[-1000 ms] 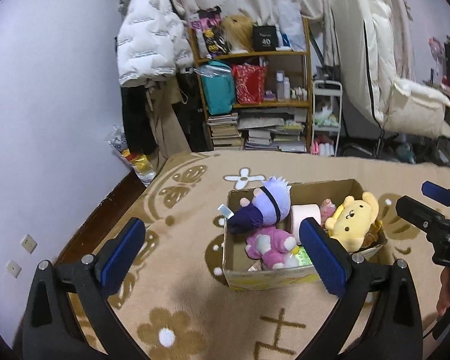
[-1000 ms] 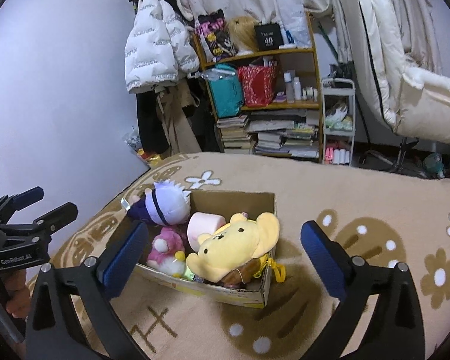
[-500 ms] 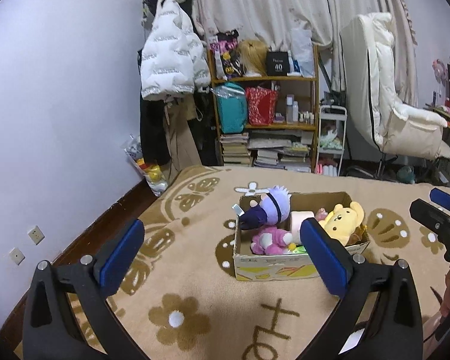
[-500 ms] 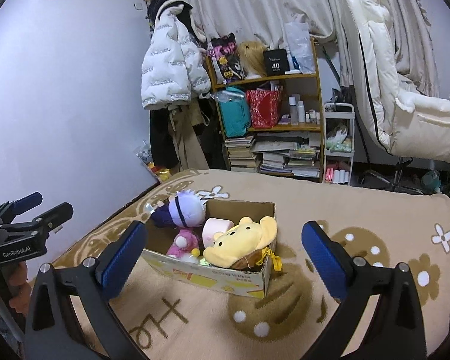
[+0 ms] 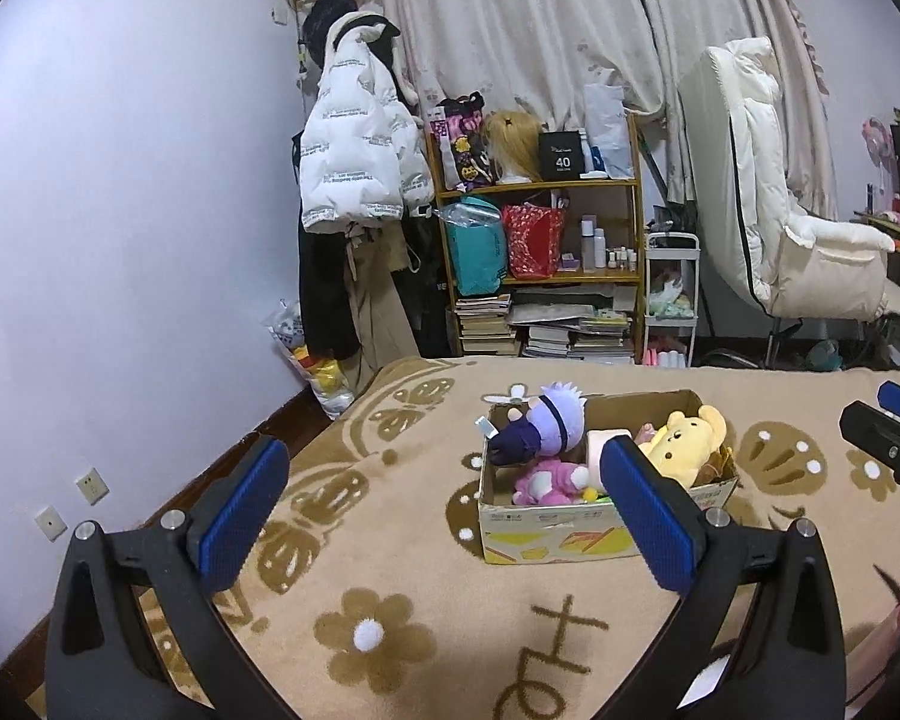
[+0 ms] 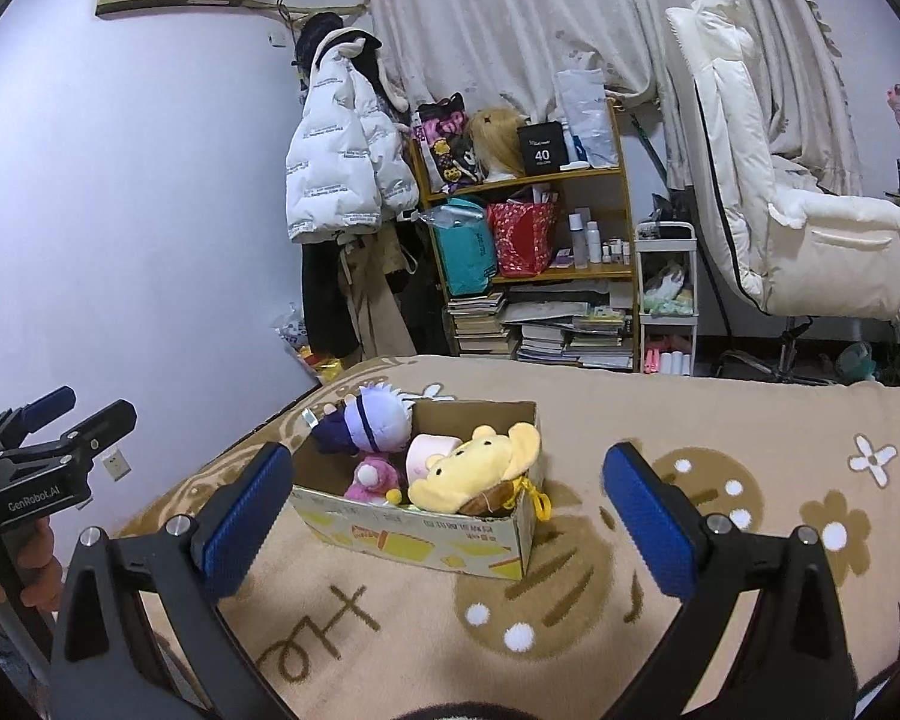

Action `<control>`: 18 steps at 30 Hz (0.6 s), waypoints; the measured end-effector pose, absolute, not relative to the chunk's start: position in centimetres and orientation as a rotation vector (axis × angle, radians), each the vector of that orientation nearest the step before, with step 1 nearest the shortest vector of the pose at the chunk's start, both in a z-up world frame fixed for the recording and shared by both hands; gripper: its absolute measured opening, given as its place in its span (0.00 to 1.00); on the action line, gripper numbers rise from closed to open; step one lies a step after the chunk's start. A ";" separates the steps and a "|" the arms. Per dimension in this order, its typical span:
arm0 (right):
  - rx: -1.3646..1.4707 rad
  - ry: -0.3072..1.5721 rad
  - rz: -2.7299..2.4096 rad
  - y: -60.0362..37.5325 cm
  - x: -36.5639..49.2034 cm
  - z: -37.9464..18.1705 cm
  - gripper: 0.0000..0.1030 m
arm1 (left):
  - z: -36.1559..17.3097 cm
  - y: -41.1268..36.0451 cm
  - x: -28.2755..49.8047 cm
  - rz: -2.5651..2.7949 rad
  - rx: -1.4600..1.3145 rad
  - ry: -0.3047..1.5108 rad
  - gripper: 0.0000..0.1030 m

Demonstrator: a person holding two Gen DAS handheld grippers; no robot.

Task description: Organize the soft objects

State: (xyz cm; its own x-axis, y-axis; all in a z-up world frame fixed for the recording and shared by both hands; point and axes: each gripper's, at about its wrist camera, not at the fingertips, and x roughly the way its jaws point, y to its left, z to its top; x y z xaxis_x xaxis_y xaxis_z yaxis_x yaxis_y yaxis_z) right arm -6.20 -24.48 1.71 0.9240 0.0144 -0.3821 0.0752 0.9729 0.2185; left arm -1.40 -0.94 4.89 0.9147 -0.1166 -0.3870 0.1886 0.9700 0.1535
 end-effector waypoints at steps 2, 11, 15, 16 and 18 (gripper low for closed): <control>0.232 0.389 -0.036 -24.7 -6.5 1.4 1.00 | 4.7 -1.0 -1.4 -0.169 0.194 0.390 1.00; 0.268 0.423 -0.031 -25.2 -6.3 -0.9 1.00 | 3.4 -2.0 -0.5 -0.177 0.229 0.383 1.00; 0.254 0.417 -0.048 -25.0 -6.5 -1.6 1.00 | 2.8 -2.5 0.1 -0.178 0.242 0.410 1.00; 0.253 0.416 -0.048 -25.1 -6.6 -1.7 1.00 | 2.7 -2.5 0.2 -0.177 0.244 0.415 1.00; 0.250 0.415 -0.048 -25.1 -6.6 -1.8 1.00 | 2.5 -2.7 0.4 -0.165 0.250 0.419 1.00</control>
